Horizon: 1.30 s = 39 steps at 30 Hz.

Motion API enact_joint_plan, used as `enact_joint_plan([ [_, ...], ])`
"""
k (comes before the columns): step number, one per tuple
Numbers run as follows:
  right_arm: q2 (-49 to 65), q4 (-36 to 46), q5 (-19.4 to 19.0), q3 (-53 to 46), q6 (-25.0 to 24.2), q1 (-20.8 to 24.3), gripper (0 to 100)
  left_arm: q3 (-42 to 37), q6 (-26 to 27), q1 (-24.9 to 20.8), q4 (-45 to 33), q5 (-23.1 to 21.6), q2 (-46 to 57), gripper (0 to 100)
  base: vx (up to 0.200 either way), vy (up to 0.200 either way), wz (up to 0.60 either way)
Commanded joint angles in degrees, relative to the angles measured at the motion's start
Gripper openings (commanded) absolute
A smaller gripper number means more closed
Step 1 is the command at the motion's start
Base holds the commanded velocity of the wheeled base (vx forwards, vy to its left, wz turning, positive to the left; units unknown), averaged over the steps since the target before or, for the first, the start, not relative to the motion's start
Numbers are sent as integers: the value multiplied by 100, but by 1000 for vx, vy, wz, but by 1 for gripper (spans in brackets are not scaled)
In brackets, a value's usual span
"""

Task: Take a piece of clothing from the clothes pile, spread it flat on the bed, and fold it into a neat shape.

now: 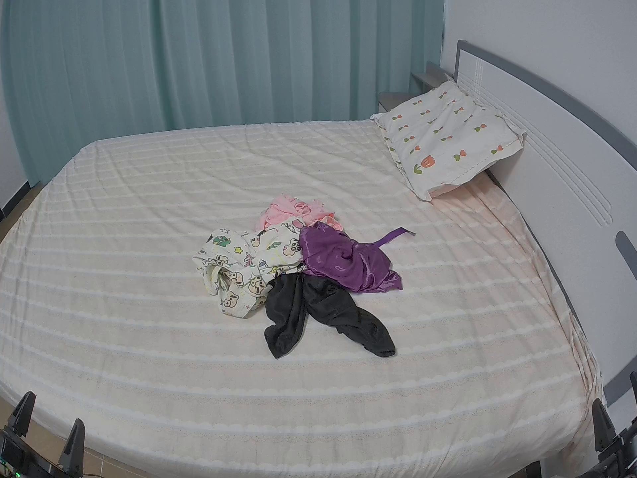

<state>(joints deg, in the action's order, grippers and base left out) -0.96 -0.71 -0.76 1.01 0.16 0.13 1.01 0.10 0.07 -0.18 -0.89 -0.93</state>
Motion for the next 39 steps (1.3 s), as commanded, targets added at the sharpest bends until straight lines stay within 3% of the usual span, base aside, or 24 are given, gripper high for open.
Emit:
enact_joint_plan([
  [1,-616,123,-355,1129,-376,4,100,-84,-1,1,1,1,93,100,0,0,0],
  [6,-1371,317,-619,1279,-104,39,100,-84,-1,1,1,1,93,100,0,0,0],
  [8,-2558,238,-1014,1314,-262,66,100,-84,-1,1,1,1,93,100,0,0,0],
  [13,-4043,-228,-1471,1323,-622,233,100,-84,-1,1,1,1,93,100,0,0,0],
  [14,-4711,-545,-1586,1358,-895,365,100,-84,-1,1,1,1,93,100,0,0,0],
  [29,-9176,-3462,-1533,1841,-2371,1375,100,-84,-1,1,1,1,93,100,0,0,0],
  [37,-10459,-3700,-1208,2597,-2960,1771,100,-84,-1,1,1,1,93,100,0,0,0],
  [39,-10916,-3709,-979,2931,-3452,1964,100,-84,-1,1,1,1,93,100,0,0,0],
])
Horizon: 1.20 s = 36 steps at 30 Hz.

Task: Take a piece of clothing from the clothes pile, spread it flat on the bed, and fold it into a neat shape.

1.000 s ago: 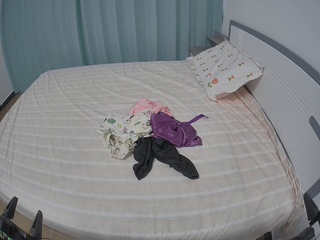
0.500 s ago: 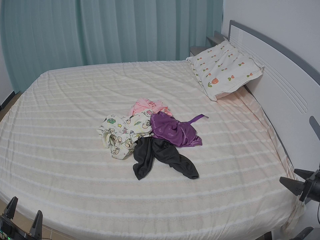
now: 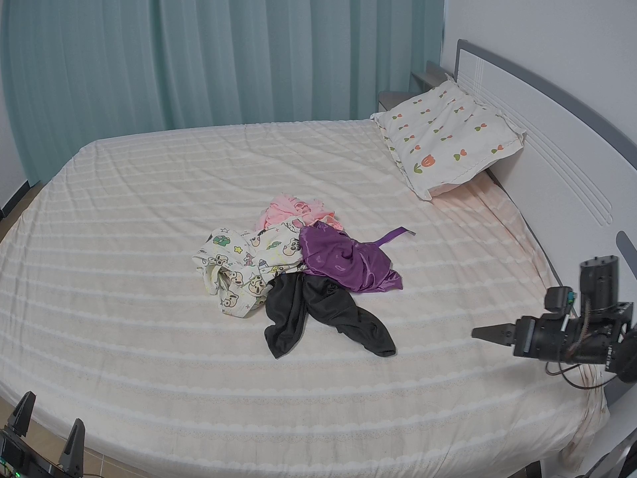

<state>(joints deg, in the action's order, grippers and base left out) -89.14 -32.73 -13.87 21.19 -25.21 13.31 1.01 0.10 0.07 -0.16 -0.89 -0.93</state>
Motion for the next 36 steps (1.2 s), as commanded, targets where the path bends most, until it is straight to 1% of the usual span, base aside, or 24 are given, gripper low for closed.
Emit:
enact_joint_plan([
  [1,-2099,-506,333,914,-916,646,100,-84,-1,1,-2,1,93,100,0,0,0],
  [2,-2398,-550,429,1133,-1223,752,100,-84,-1,1,-2,1,93,100,0,0,0],
  [4,-2741,-638,438,1335,-1460,831,100,-84,-1,1,-2,1,93,100,0,0,0],
  [7,-3031,-787,447,1494,-1583,884,100,-84,-1,1,-2,1,93,100,0,0,0],
  [8,-3444,-1007,526,1687,-1663,928,100,-84,-1,1,-2,1,93,100,0,0,0],
  [9,-3505,-1042,544,1722,-1671,936,100,-84,-1,1,-2,1,93,100,0,0,0],
  [12,-4120,-1341,886,2170,-1689,963,100,-84,-1,1,-2,1,93,100,0,0,0],
  [17,-4560,-1297,1238,2909,-1663,1024,100,-84,-1,1,-2,1,93,100,0,0,0],
  [24,-5017,-1209,1299,3612,-1636,1235,100,-84,-1,1,-2,1,93,100,0,0,0],
  [27,-5193,-954,1396,4051,-1654,1341,100,-84,-1,1,-2,1,93,100,0,0,0],
  [28,-5193,-954,1396,4051,-1654,1341,100,-84,-1,1,-2,1,93,100,0,0,0],
  [29,-5316,-814,1502,4245,-1654,1393,100,-84,-1,1,-2,1,93,100,0,0,0],
  [31,-5650,-638,1836,4622,-1645,1569,100,-84,-1,1,-2,1,84,100,0,0,0],
  [32,-5711,-612,1906,4710,-1636,1604,100,-84,-1,1,-2,1,93,100,0,0,0],
  [36,-5738,-576,1897,4781,-1610,1639,100,-84,-1,1,-2,1,93,100,0,0,0],
])
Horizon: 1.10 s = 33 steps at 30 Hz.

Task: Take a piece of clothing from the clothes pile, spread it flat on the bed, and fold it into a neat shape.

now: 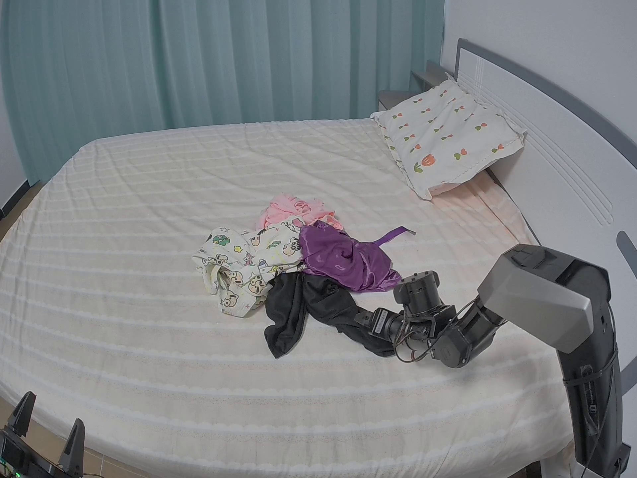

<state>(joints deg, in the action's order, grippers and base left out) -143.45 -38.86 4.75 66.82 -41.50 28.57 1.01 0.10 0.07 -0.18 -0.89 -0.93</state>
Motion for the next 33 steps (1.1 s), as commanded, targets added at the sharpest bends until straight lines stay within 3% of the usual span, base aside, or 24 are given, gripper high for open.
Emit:
enact_joint_plan([
  [1,-324,37,26,235,28,113,100,-84,-1,1,1,1,93,100,0,0,0],
  [9,-482,46,17,517,28,271,100,-84,-1,1,1,1,93,100,0,0,0],
  [10,-500,46,17,525,28,298,0,-84,-1,1,1,1,93,100,0,0,0],
  [19,-315,63,-98,385,-122,280,0,-84,-1,1,1,1,93,100,0,0,0],
  [21,-96,10,-159,130,-394,271,0,-84,-1,1,1,1,93,100,0,0,0],
  [22,273,2,-256,-169,-737,271,0,-84,-1,1,1,1,93,100,0,0,0],
  [27,1504,-78,-845,-1347,-1440,271,0,-84,-1,1,1,1,93,100,0,0,0],
  [33,2462,-737,-1240,-2920,-1660,263,0,-84,34,1,9,1,93,100,0,0,0],
])
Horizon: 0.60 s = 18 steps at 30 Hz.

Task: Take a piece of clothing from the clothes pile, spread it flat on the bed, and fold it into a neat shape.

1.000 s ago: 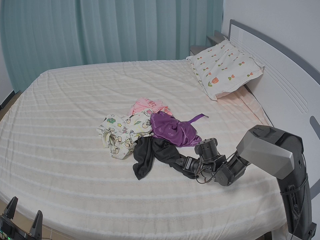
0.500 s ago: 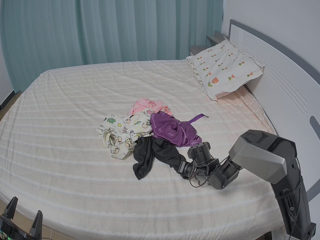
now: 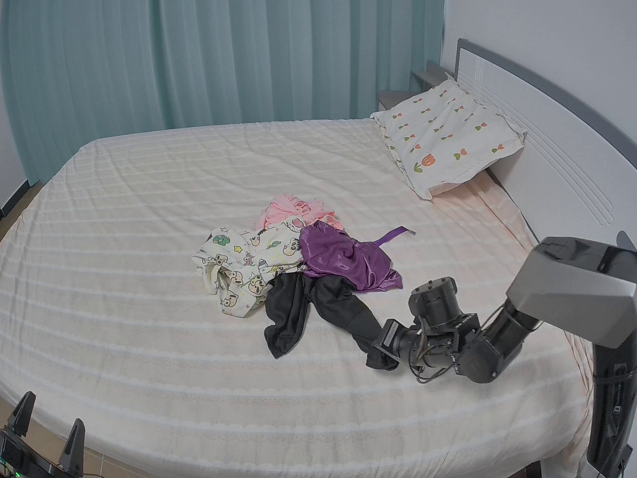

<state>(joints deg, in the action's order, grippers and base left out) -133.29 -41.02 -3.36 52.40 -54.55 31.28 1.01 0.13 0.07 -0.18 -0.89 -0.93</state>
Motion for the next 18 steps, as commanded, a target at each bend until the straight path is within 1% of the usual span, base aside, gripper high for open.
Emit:
enact_joint_plan([
  [1,1464,-872,-428,-1803,-372,-8,0,-84,39,1,9,1,93,100,0,0,0],
  [3,1420,-1409,-419,-2119,-460,-17,0,-84,22,1,18,-8,93,100,0,0,0],
  [4,1420,-1505,-419,-2172,-477,-26,0,-84,22,1,18,-8,93,100,0,0,0],
  [5,1402,-1997,-428,-2489,-574,-96,0,-84,31,1,18,-16,93,100,0,0,0],
  [6,1402,-2244,-446,-2647,-592,-122,0,-84,57,1,27,-25,93,100,0,0,0],
  [8,1394,-2542,-569,-2823,-592,-131,0,-84,136,-7,27,-34,93,100,0,0,0],
  [9,1411,-2745,-674,-2954,-592,-131,0,-84,312,1,27,-52,93,100,0,0,0],
  [12,1420,-2894,-850,-3095,-671,-113,0,-84,444,1,45,-289,93,100,0,0,0],
  [18,1420,-2964,-868,-3165,-715,-105,0,-75,444,1,45,-359,93,100,0,0,0],
])
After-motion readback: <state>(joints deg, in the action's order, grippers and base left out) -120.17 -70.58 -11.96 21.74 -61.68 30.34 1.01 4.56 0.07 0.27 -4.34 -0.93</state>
